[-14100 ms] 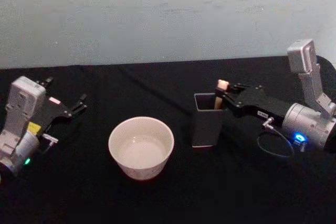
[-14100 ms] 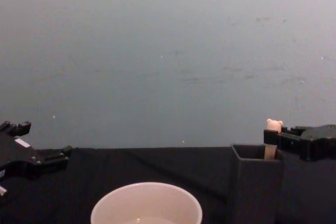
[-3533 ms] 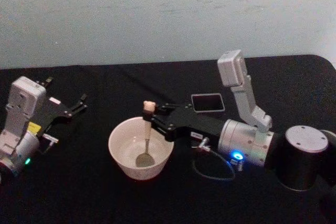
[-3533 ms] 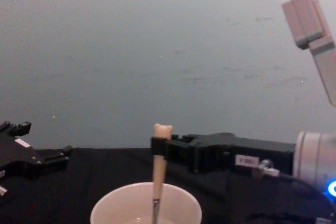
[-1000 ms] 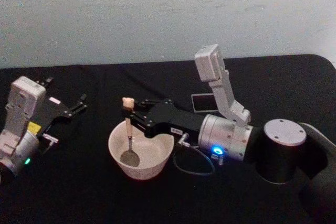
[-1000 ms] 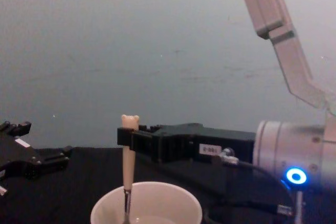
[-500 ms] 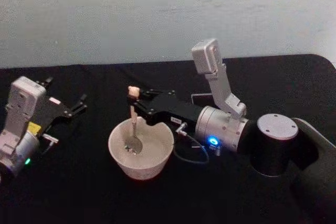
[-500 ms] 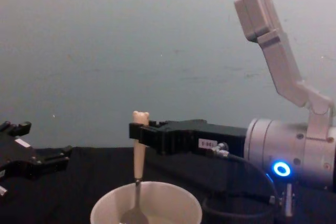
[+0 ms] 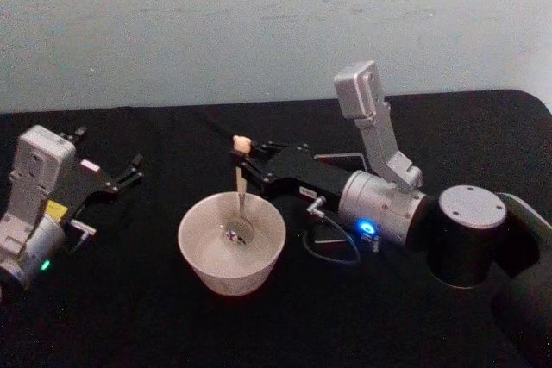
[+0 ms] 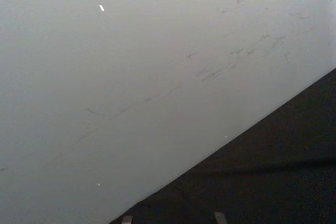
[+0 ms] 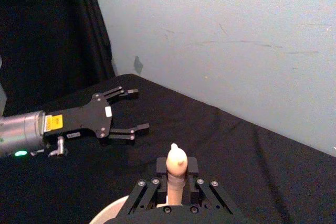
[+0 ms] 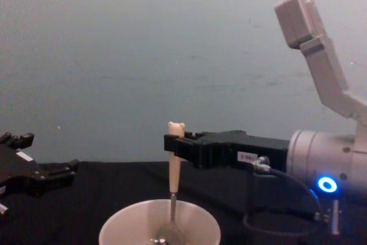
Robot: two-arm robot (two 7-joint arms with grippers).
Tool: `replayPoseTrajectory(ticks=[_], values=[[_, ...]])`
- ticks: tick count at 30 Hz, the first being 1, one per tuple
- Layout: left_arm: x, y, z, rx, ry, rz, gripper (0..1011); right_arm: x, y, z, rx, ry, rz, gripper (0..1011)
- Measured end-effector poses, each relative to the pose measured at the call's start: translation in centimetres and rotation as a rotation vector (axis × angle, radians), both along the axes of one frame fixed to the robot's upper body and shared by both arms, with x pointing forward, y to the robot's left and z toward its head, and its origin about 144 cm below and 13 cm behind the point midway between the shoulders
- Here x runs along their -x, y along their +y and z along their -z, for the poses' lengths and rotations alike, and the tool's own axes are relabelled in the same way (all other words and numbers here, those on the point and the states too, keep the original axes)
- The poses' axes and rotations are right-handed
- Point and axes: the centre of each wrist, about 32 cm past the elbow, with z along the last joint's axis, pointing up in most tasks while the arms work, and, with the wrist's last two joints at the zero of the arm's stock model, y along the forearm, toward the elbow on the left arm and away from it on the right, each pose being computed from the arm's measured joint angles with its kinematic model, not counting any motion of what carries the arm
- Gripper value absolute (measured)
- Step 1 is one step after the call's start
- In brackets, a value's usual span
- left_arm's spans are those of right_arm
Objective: Pick up the stirring spoon with one hand, stir inside the cup, then place it back in its original position.
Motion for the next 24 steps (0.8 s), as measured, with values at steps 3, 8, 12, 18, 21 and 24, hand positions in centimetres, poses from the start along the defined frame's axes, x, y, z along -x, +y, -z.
replayPoseTrajectory(ticks=[3, 8, 12, 18, 21, 24], values=[[0.0, 0.0, 0.0, 0.0, 0.0, 0.0, 1001, 0.5, -0.6, 0.0, 0.007, -0.002, -0.008, 218], [0.0, 0.0, 0.0, 0.0, 0.0, 0.0, 1001, 1.1, -1.2, -0.1, 0.014, -0.002, -0.019, 218], [0.0, 0.0, 0.0, 0.0, 0.0, 0.0, 1001, 1.9, -1.8, -0.3, 0.01, -0.001, -0.032, 218], [0.0, 0.0, 0.0, 0.0, 0.0, 0.0, 1001, 2.4, -2.1, -0.9, -0.011, -0.01, -0.035, 218], [0.0, 0.0, 0.0, 0.0, 0.0, 0.0, 1001, 2.4, -2.1, -1.1, -0.024, -0.013, -0.033, 218], [0.0, 0.0, 0.0, 0.0, 0.0, 0.0, 1001, 2.4, -2.0, -1.5, -0.038, -0.016, -0.029, 218]])
